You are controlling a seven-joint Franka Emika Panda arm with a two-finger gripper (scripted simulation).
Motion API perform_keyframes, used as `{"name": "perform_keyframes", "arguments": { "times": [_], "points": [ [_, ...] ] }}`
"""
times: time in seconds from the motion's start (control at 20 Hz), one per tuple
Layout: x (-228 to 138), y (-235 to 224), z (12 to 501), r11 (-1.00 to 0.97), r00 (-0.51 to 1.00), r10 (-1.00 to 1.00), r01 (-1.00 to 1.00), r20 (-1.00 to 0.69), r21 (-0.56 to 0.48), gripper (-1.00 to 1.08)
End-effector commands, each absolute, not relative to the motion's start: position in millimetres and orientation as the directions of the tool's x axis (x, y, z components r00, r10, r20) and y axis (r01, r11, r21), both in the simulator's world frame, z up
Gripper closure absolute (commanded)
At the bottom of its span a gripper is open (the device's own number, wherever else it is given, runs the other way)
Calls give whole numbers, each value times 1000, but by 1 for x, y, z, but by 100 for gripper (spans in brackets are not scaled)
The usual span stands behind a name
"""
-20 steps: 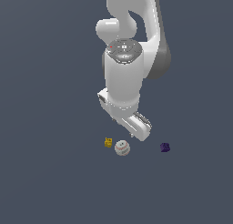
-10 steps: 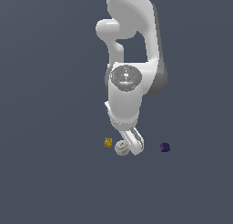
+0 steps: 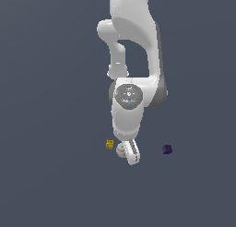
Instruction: Pick up a designated object from a clutter of objects.
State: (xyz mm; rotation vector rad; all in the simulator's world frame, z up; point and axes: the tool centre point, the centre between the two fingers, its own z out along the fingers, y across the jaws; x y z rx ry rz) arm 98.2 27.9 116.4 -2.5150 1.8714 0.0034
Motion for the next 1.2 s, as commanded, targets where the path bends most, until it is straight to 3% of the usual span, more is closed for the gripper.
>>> {"name": "perform_keyframes", "arguments": {
  "times": [0.0,0.65,1.15],
  "points": [
    [99,28,109,-252,252,-968,-968,-3,-3,-92],
    [100,28,95,-205,205,-979,-979,0,0,-92],
    [99,28,51,-200,200,-980,-980,0,0,-92]
  ]
}}
